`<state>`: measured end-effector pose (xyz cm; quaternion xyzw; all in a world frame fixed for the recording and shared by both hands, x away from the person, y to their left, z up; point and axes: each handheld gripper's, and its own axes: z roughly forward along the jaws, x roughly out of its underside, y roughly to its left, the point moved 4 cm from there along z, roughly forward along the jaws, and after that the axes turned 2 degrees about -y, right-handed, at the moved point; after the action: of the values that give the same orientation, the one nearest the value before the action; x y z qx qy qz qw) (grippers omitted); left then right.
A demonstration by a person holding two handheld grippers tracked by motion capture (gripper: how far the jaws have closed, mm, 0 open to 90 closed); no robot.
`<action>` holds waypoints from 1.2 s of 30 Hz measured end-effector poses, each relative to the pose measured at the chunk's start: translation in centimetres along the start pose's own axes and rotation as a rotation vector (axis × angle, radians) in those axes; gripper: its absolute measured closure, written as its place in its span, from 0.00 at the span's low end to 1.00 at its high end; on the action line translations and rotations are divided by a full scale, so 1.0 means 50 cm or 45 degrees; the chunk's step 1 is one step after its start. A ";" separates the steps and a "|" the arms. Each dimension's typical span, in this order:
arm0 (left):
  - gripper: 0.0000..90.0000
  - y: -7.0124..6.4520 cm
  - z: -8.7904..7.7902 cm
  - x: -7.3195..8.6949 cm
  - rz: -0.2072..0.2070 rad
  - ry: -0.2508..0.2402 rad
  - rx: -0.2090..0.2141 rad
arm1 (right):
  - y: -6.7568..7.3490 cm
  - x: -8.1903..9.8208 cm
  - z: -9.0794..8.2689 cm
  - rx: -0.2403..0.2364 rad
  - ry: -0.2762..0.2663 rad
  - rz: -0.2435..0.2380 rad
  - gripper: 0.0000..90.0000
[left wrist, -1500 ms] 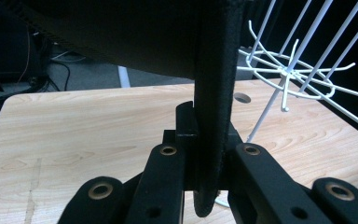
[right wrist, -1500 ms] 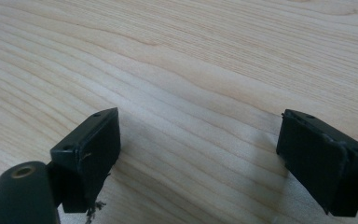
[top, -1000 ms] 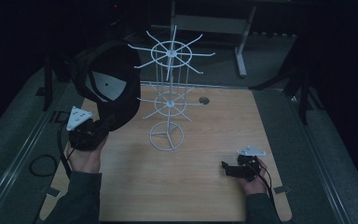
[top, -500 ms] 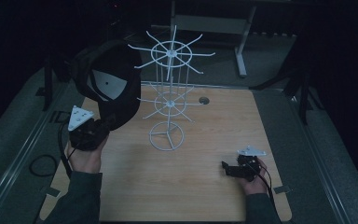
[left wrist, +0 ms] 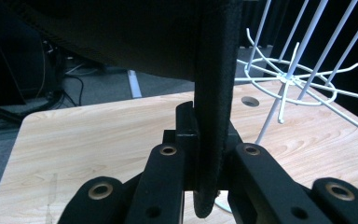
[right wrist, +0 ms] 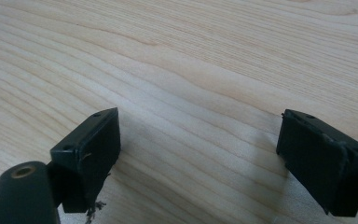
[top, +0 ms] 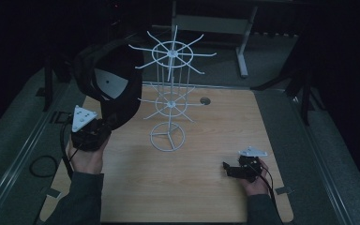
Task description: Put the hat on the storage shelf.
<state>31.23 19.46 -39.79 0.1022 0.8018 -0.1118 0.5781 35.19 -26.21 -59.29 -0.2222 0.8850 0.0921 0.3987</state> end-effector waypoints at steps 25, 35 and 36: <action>0.96 -0.016 0.004 0.000 0.102 -0.004 -0.059 | 0.000 0.000 0.000 0.000 -0.002 -0.001 0.15; 0.96 -0.025 0.006 0.003 0.151 -0.008 -0.081 | 0.000 0.000 0.000 0.000 -0.001 0.001 0.15; 0.96 -0.026 0.006 0.003 0.156 -0.009 -0.084 | 0.000 0.000 0.000 0.000 -0.003 -0.001 0.15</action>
<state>31.06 18.14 -39.95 0.1317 0.7951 -0.0503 0.5898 35.21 -26.21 -59.29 -0.2226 0.8844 0.0921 0.3997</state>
